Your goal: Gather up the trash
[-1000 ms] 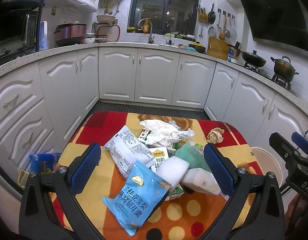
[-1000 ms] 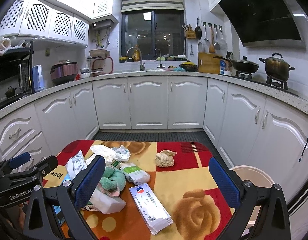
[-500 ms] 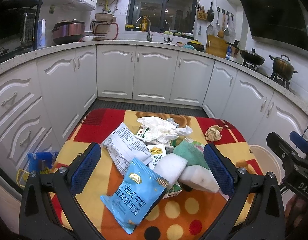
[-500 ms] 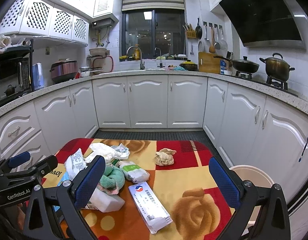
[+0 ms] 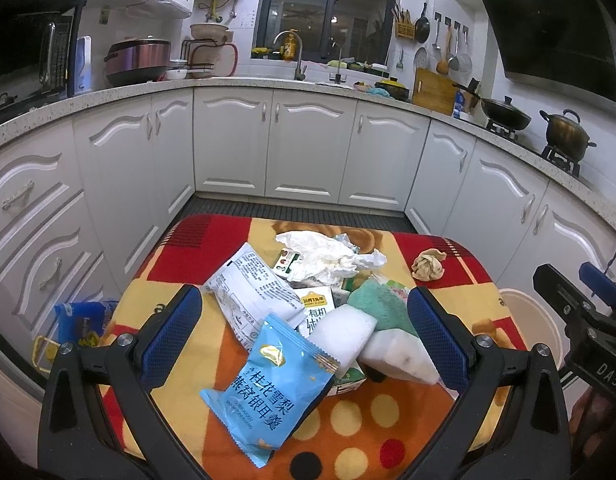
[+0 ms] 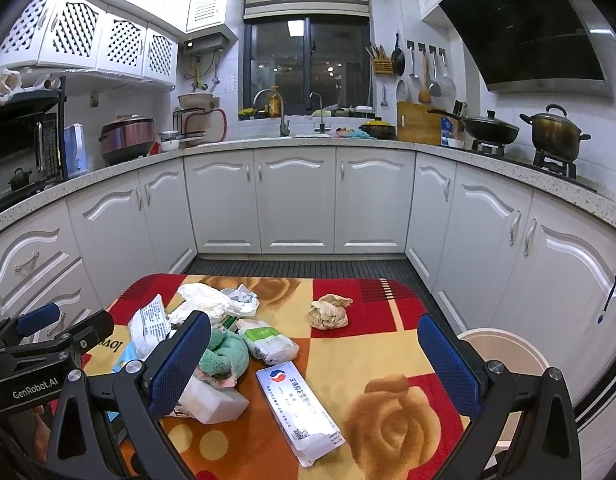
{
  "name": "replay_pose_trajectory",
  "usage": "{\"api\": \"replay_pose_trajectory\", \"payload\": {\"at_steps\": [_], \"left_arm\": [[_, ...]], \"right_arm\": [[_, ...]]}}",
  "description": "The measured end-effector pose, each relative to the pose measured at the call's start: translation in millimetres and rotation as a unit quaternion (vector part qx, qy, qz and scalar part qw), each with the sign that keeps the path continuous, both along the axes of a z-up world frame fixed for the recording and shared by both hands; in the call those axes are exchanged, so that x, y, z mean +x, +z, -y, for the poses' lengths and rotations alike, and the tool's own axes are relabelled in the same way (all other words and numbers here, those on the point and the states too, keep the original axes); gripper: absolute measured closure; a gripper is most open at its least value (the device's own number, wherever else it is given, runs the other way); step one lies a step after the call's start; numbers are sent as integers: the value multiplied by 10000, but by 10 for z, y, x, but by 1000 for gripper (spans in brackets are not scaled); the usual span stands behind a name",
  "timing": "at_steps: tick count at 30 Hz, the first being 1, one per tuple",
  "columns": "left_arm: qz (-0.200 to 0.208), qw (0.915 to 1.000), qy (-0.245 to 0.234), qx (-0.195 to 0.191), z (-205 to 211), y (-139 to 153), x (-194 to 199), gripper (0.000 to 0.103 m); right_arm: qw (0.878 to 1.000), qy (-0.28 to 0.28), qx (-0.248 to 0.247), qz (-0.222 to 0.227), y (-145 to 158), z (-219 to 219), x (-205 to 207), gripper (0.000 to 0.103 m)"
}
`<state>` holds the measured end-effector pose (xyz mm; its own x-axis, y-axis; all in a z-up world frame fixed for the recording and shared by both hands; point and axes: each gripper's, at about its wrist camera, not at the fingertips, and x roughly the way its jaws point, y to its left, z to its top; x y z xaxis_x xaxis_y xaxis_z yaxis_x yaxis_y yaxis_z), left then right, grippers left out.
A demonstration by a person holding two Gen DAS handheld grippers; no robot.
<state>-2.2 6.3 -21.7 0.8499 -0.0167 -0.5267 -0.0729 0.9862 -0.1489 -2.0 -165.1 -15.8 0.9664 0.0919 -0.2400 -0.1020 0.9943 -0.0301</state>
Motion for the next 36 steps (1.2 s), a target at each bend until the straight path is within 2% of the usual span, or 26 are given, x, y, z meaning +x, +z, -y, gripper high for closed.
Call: {"api": "replay_pose_trajectory", "payload": {"at_steps": [1,4,6,18,21,36], "left_arm": [[17,10000,10,0,-1,-3,5,1],[-80,9993,-9,365,-22,-7,30,1],[-126,9990,-14,417,-36,-3,36,1],[-22,9997,-14,248,-62,-9,45,1],[58,10000,7,17,-96,-47,51,1],[5,10000,27,78,-135,-91,97,1]], "right_arm": [[10000,-5,-1,1,0,0,1,0],[10000,-1,-2,-13,-2,0,2,0],[10000,6,-9,-48,-10,-11,16,0],[9997,70,-77,-210,-39,-23,96,0],[9996,64,-81,-248,-50,-21,113,0],[9993,76,-153,-343,-108,-34,143,0]]}}
